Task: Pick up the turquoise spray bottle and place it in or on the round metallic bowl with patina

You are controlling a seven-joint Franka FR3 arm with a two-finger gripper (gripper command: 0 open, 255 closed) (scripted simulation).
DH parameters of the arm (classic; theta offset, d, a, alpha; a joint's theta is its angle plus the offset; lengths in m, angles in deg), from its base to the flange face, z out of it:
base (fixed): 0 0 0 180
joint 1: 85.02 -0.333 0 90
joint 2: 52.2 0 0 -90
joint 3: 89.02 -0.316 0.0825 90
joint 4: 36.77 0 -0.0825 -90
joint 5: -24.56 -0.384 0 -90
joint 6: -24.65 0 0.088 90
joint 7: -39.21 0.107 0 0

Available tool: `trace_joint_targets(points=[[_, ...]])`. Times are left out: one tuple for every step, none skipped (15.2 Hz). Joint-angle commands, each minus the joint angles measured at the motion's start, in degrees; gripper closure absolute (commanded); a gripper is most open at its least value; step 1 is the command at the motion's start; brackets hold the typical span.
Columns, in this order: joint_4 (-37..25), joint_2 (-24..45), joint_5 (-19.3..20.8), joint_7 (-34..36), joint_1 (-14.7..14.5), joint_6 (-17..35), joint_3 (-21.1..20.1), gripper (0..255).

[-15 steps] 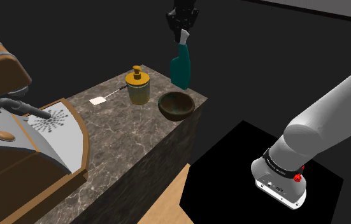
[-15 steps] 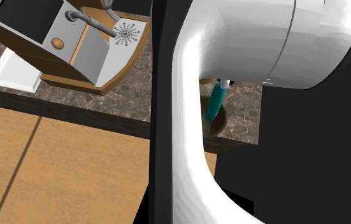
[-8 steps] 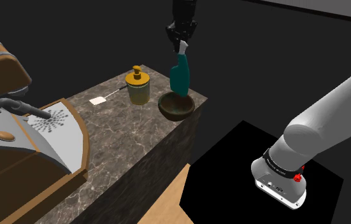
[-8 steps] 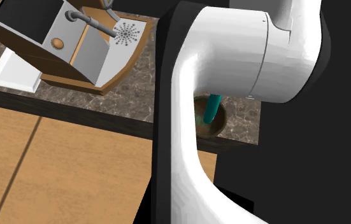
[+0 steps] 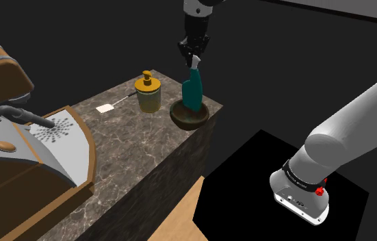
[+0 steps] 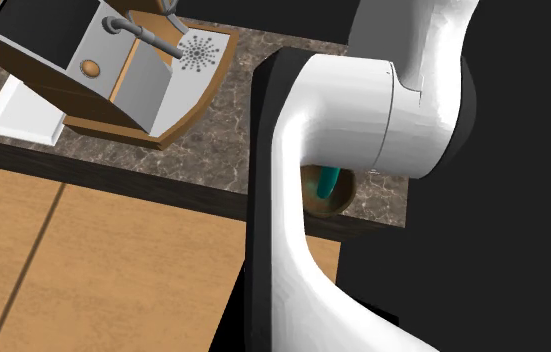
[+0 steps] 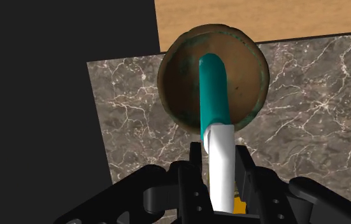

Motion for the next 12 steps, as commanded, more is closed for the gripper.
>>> trace_joint_targets(points=[[1.4,0.2,0.1,0.1,0.0,1.6,-0.1,255],[2.1,0.2,0.1,0.1,0.0,2.4,-0.1,255],[2.8,0.3,0.1,0.2,-0.1,3.1,-0.1,255],[2.8,0.3,0.1,0.2,-0.1,3.1,-0.1,255],[2.8,0.3,0.1,0.2,-0.1,3.1,-0.1,255],[2.8,0.3,0.1,0.2,-0.1,3.1,-0.1,255],[2.8,0.3,0.1,0.2,-0.1,3.1,-0.1,255],[2.8,0.3,0.1,0.2,-0.1,3.1,-0.1,255],[2.8,0.3,0.1,0.2,-0.1,3.1,-0.1,255],[2.8,0.3,0.1,0.2,-0.1,3.1,-0.1,255],[2.8,0.3,0.1,0.2,-0.1,3.1,-0.1,0],[2.8,0.3,0.1,0.2,-0.1,3.1,-0.1,0]])
